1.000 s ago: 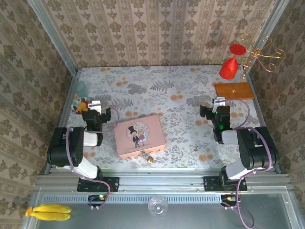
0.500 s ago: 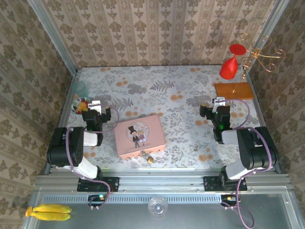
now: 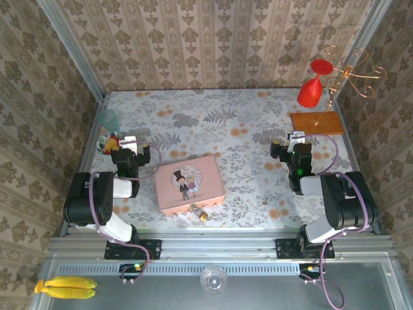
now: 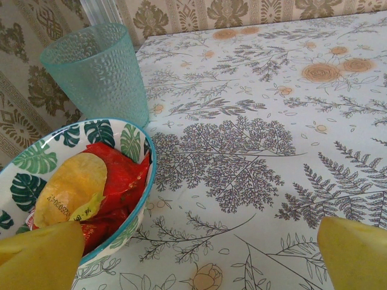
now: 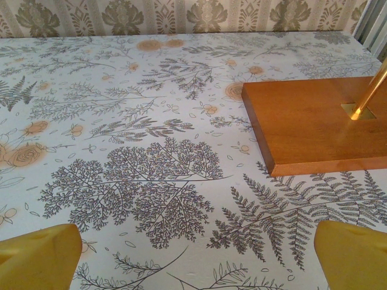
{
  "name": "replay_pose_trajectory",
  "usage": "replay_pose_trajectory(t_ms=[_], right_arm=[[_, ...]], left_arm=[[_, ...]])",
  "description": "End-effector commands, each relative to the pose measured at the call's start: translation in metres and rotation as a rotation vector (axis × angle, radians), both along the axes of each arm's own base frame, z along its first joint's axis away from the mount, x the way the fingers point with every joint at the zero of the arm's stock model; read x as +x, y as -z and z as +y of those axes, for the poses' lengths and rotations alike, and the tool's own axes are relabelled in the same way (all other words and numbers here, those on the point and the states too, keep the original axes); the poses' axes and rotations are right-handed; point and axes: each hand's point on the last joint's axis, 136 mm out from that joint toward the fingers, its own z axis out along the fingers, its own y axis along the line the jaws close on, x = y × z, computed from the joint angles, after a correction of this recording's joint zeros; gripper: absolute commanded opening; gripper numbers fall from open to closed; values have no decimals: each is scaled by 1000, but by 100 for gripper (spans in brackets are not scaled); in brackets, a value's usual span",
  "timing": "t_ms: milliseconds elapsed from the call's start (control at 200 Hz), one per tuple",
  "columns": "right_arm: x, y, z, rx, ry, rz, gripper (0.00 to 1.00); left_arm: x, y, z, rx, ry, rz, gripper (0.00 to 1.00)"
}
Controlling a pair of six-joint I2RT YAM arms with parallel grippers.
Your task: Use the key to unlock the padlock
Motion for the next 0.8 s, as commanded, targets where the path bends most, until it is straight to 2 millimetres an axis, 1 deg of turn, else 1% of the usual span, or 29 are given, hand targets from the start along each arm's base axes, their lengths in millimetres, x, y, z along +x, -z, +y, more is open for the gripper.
replay_pose_trajectory(t_ms=[0,35,40,45,65,130,150,165,195,325,405,460,515,580,615,675,740,795], right_arm=[[3,-8,3,4,-11,-11,100],[3,-10,6,2,-28,2,100],[3,-14,6,3,-30,-7,100],[2,-11,7,2,-32,7,100],[2,-13,7,-2,-36,14,100],[0,-25,5,-8,-26,25,100],[-1,-24,5,-8,-25,36,100],[-2,-35,5,-8,-25,9,100],[-4,-43,6,-7,-28,-4,100],[-13,-72,11,29,-48,-25,100],[-17,-96,16,97,-55,-25,100],[-22,-114,15,184,-16,-23,100],[-28,-133,20,258,-25,-15,100],[-37,-157,31,326,-67,-18,100],[-43,-166,31,371,-57,-18,100],[-56,-173,25,446,8,-4,100],[-73,-175,15,515,95,-1,100],[-83,-177,15,559,103,-8,100]], left_arm=[[-1,-15,-1,-2,0,-28,100],[-2,-19,-3,1,9,-29,100],[-2,-19,-3,2,10,-28,100],[-2,-20,-3,3,11,-28,100],[-3,-22,-4,4,16,-27,100],[-5,-32,-7,9,28,-26,100],[-5,-34,-7,12,28,-23,100],[-5,-38,-7,13,29,-23,100],[-6,-44,-7,16,23,-24,100],[-11,-81,-4,9,3,-66,100],[-15,-112,1,-35,-38,-106,100],[-19,-134,2,-84,-56,-131,100],[-23,-153,7,-152,-97,-150,100],[-33,-171,20,-262,-203,-162,100],[-40,-175,26,-330,-257,-149,100],[-49,-186,27,-427,-276,-131,100],[-57,-192,23,-512,-246,-99,100],[-66,-194,15,-602,-208,-77,100]])
